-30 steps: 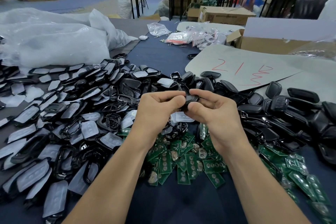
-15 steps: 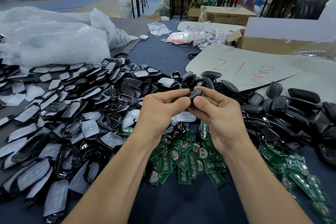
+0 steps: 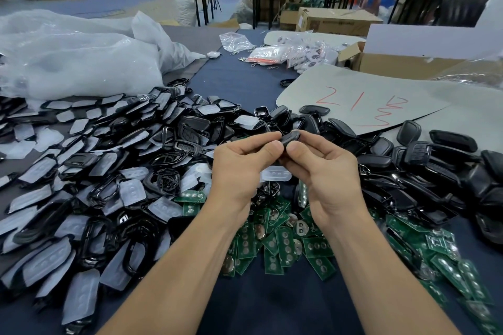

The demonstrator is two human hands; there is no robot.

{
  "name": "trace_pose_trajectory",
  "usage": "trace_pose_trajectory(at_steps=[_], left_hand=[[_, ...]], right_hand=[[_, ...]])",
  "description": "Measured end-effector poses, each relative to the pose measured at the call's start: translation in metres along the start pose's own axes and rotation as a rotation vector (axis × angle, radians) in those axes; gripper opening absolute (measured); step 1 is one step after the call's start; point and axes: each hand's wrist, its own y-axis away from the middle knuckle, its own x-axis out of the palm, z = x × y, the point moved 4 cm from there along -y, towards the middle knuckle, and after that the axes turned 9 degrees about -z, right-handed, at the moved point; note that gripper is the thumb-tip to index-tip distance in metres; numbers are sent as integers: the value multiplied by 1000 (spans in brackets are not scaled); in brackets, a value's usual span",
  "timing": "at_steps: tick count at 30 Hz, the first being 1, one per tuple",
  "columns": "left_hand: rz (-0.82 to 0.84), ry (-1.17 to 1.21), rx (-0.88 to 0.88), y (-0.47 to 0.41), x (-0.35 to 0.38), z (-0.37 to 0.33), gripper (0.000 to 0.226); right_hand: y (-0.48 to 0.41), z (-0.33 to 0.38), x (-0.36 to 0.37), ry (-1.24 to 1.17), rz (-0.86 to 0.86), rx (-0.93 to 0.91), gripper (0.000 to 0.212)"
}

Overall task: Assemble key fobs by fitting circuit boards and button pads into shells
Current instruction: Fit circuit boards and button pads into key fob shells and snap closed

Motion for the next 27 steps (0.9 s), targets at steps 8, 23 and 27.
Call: trace_pose_trajectory(at_steps=[8, 23, 27], left_hand=[[-4, 87, -14, 2, 3, 3, 19], [190, -450, 266, -5, 0, -2, 35], [219, -613, 294, -5, -4, -5, 40]], right_hand=[[3, 0, 2, -69, -48, 4, 22], [-7, 6, -10, 95, 34, -39, 29], [-8, 8, -13, 280, 66, -149, 34]])
